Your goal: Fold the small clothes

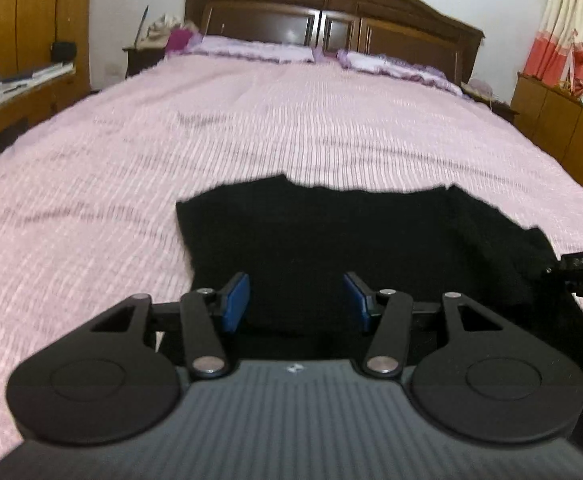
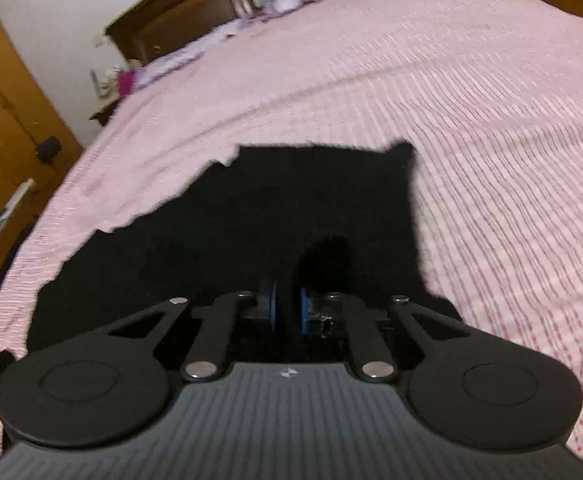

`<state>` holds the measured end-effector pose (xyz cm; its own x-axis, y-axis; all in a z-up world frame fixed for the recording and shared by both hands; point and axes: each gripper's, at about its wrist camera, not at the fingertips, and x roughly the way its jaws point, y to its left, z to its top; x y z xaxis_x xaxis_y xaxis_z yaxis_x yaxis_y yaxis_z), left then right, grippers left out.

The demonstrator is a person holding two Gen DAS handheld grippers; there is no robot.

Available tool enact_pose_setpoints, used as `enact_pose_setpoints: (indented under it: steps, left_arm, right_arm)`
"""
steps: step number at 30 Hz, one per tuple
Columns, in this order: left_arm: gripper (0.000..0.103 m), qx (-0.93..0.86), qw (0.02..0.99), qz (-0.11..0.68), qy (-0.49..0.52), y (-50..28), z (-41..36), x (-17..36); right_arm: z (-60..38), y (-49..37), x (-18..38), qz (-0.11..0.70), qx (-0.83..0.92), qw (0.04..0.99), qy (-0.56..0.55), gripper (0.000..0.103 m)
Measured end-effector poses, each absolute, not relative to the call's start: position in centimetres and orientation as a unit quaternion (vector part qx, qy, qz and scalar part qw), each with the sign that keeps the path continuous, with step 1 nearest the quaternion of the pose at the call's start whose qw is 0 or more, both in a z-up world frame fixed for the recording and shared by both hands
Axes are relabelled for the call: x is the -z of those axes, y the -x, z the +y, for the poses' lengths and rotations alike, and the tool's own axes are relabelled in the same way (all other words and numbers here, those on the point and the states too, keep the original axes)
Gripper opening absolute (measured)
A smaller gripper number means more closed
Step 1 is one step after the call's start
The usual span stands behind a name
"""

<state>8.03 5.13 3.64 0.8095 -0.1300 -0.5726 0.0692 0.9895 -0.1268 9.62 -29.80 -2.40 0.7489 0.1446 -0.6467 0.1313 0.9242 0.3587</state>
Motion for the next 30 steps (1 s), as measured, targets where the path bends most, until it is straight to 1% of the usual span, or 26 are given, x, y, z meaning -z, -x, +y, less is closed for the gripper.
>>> enact_pose_setpoints:
  steps: [4, 6, 9, 12, 16, 19, 20, 22, 26, 27, 29, 30]
  left_arm:
    - [0.053, 0.056, 0.954, 0.286, 0.067, -9.4, 5.4, -4.2]
    - [0.053, 0.050, 0.957, 0.278, 0.071, -10.1, 5.5, -4.3]
    - [0.053, 0.044, 0.959, 0.268, 0.075, -11.1, 5.5, -4.0]
    - [0.053, 0.037, 0.959, 0.272, 0.069, -12.3, 5.3, -2.8]
    - [0.053, 0.030, 0.954, 0.290, 0.065, -14.2, 5.3, -0.6]
    - [0.053, 0.019, 0.951, 0.304, 0.058, -15.1, 5.4, 1.0]
    - [0.053, 0.017, 0.949, 0.309, 0.054, -15.5, 5.4, 1.5]
    - [0.053, 0.019, 0.948, 0.314, 0.055, -15.8, 5.6, 2.0]
    - [0.054, 0.025, 0.947, 0.314, 0.057, -15.9, 5.8, 2.2]
    - [0.054, 0.024, 0.947, 0.314, 0.057, -15.9, 5.8, 2.1]
    - [0.054, 0.022, 0.948, 0.314, 0.054, -15.7, 5.7, 1.8]
    - [0.055, 0.021, 0.947, 0.315, 0.052, -15.4, 5.6, 1.5]
  right_arm:
    - [-28.9, -9.1, -1.7, 0.287, -0.004, 0.945, -0.158, 0.009]
    - [-29.3, -8.8, -3.5, 0.255, 0.000, 0.954, -0.159, 0.009]
    - [-30.1, -8.7, -4.5, 0.235, 0.009, 0.959, -0.156, 0.009]
    - [-31.0, -9.5, -3.2, 0.258, 0.032, 0.955, -0.141, 0.009]
    - [-32.3, -10.7, 0.4, 0.301, 0.050, 0.942, -0.140, 0.010]
    - [-32.5, -11.6, 3.4, 0.326, 0.060, 0.936, -0.119, 0.012]
    - [-32.5, -11.6, 4.3, 0.328, 0.062, 0.936, -0.113, 0.014]
    - [-32.5, -11.5, 5.7, 0.319, 0.060, 0.939, -0.113, 0.025]
    - [-33.1, -11.6, 6.3, 0.315, 0.051, 0.939, -0.127, 0.031]
    - [-33.0, -11.6, 6.0, 0.315, 0.049, 0.939, -0.131, 0.035]
    - [-33.3, -11.4, 5.7, 0.316, 0.045, 0.938, -0.137, 0.046]
    - [-33.4, -11.1, 5.3, 0.318, 0.044, 0.937, -0.141, 0.057]
